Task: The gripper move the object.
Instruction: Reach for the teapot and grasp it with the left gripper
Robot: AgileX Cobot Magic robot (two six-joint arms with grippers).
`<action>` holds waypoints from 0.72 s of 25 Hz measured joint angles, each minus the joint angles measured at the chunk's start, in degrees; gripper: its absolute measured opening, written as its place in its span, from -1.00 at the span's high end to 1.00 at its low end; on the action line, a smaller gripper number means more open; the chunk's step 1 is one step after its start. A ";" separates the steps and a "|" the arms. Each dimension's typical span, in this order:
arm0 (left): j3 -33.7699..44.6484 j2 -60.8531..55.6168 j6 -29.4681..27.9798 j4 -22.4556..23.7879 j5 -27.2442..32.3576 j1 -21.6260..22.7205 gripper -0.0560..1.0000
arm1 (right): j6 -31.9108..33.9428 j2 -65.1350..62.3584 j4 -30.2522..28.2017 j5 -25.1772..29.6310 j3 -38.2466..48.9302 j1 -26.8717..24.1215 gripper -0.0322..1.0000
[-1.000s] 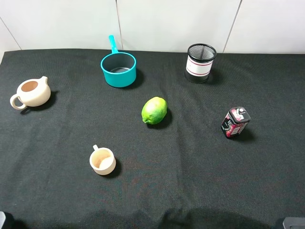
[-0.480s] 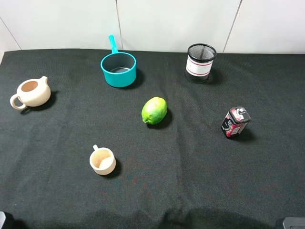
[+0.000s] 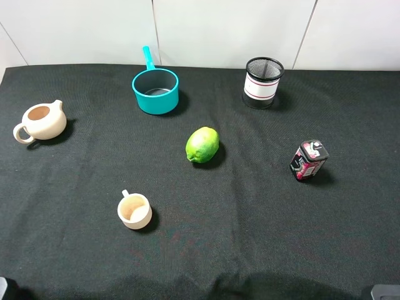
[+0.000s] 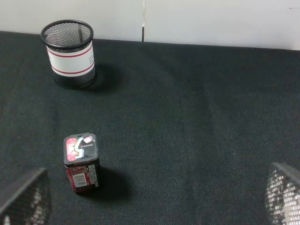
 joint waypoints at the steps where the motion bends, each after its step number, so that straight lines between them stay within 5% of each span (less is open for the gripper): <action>1: -0.47 1.26 0.00 0.00 0.07 0.00 -0.98 | 0.00 0.00 0.00 0.00 0.00 0.00 -0.41; 18: -10.45 28.64 0.00 0.00 0.07 0.00 -0.98 | 0.00 0.00 0.00 0.00 0.00 0.00 -0.41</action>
